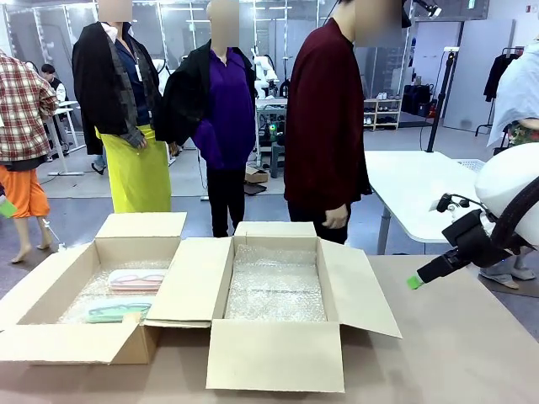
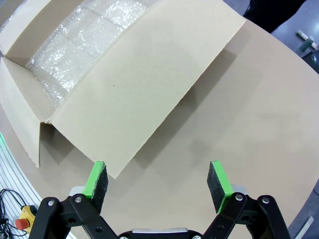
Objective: Pack the glasses set securely to prepare it for shipping.
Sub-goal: Position the Package Box on the left side of the table.
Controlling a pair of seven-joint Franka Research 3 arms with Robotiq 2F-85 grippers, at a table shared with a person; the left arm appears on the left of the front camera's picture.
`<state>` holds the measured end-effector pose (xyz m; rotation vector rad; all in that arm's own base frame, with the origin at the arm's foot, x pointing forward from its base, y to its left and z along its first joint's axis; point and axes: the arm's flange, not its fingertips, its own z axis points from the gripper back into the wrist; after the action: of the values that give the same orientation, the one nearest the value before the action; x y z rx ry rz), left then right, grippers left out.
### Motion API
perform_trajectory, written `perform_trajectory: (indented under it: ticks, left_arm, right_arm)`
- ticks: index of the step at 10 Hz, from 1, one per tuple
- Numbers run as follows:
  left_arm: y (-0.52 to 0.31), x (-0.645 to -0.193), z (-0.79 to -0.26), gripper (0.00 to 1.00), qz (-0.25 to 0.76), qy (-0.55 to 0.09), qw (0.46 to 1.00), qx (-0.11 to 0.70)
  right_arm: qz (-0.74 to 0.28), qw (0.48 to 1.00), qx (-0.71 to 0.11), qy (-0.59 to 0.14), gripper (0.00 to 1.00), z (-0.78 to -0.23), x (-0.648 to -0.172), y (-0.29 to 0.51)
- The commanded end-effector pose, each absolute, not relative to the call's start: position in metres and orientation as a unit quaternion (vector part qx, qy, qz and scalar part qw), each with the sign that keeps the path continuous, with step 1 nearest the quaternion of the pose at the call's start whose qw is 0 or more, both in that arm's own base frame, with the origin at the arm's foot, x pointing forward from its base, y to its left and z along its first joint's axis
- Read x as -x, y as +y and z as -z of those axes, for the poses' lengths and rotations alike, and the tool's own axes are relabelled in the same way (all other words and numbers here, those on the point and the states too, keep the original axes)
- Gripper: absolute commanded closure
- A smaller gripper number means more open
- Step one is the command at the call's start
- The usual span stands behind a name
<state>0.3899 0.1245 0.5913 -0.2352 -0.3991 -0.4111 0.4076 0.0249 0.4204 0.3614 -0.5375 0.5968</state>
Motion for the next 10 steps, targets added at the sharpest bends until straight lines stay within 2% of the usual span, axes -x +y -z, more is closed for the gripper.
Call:
perform_trajectory:
  ticks: [1,10]
  left_arm:
    - [0.1258,-0.3912,-0.5956,0.0,0.199,-0.196,0.954,0.109]
    - [0.1258,-0.3912,-0.5956,0.0,0.199,-0.196,0.954,0.109]
  right_arm:
    - [-0.279,0.906,-0.177,-0.266,0.0,-0.4197,-0.4087,0.0288]
    - [-0.279,0.906,-0.177,-0.266,0.0,-0.4197,-0.4087,0.0288]
